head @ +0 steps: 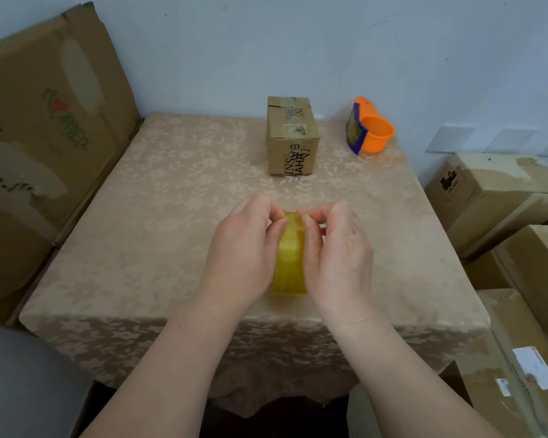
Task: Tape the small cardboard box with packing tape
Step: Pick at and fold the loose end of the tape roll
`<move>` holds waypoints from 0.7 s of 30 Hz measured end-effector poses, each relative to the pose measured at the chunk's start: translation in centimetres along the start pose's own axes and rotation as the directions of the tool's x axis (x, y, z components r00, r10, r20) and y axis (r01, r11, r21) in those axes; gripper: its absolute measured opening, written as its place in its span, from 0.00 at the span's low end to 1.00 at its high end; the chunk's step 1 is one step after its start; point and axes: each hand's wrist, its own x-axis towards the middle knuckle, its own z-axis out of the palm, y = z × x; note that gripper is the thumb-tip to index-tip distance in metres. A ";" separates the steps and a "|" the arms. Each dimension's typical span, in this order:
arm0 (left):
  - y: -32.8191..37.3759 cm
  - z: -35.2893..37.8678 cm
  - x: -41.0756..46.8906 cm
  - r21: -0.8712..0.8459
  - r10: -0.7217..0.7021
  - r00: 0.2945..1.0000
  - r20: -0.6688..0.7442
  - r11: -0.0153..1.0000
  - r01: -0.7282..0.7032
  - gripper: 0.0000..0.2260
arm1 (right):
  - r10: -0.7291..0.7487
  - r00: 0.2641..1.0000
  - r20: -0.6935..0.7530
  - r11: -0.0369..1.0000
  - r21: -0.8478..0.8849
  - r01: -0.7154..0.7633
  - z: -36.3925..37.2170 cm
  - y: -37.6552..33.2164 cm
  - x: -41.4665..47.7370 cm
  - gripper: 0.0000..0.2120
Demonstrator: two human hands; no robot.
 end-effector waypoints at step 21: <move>-0.4 -0.3 0.4 -0.438 -0.233 0.972 0.037 0.870 0.226 0.10 | 0.235 0.924 0.301 0.818 0.452 -0.355 -2.2 0.5 2.2 0.13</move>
